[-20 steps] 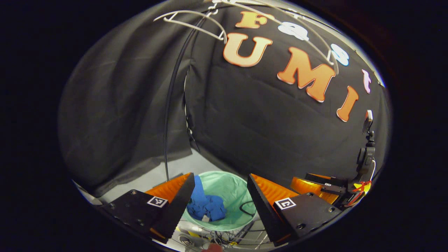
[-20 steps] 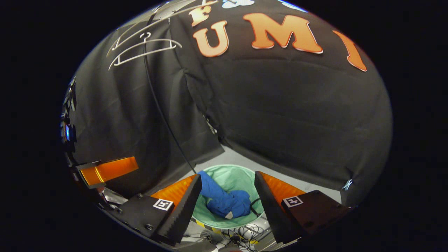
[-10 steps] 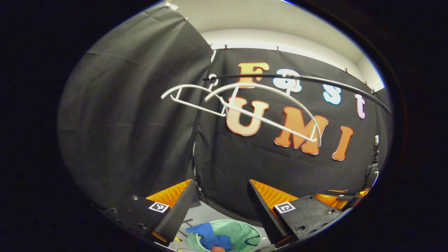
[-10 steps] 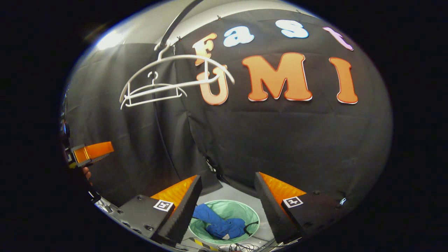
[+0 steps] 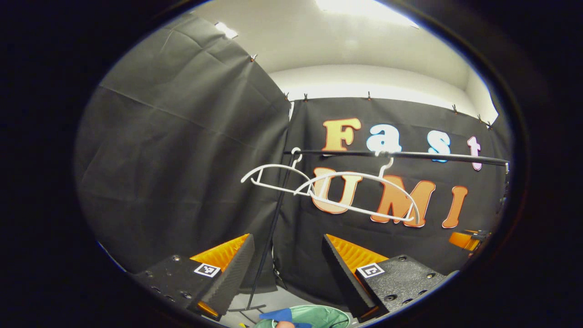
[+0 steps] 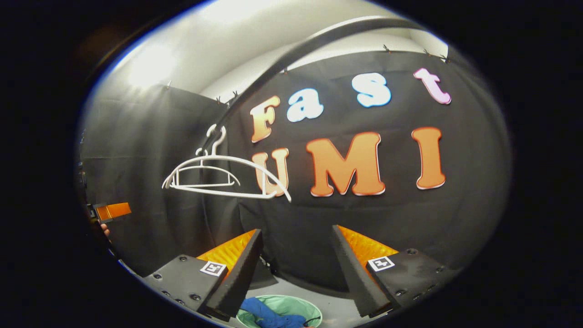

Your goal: Grasp the clothes on the hanger with both hands and then place them into the laundry hamper below.

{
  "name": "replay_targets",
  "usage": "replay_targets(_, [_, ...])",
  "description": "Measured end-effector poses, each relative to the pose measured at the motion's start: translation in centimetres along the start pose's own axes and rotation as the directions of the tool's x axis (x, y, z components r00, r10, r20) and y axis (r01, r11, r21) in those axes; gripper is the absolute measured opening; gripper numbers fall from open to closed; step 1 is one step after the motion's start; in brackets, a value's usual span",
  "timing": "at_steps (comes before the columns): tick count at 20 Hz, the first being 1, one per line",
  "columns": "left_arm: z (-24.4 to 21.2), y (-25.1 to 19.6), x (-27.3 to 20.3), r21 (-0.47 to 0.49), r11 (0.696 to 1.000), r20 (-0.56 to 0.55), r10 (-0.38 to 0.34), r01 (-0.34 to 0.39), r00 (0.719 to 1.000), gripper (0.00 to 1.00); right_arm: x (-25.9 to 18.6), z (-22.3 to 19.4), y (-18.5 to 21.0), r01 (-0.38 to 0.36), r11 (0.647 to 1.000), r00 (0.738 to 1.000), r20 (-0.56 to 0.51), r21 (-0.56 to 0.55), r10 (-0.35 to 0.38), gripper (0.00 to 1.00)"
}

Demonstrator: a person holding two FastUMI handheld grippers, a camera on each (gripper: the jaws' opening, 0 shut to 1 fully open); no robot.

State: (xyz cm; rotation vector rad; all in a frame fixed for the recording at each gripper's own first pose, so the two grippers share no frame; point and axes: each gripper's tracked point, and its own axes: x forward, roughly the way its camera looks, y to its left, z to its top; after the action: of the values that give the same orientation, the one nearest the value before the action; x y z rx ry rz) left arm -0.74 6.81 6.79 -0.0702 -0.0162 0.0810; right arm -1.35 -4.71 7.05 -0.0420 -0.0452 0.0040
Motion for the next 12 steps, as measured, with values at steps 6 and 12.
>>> replay_targets(6, [2.7,0.5,-1.8,0.018,1.0,0.071,0.017,-0.019,0.997,0.89,-1.8,2.0,-0.7,0.025,0.999,0.996,0.081,-0.021,-0.023,0.89])
replay_targets(12, [3.9,1.1,-2.7,0.017,0.999,0.11,0.04,-0.043,0.993,0.89,-2.7,3.3,-2.2,0.09,0.996,0.987,0.135,-0.014,-0.087,0.89])
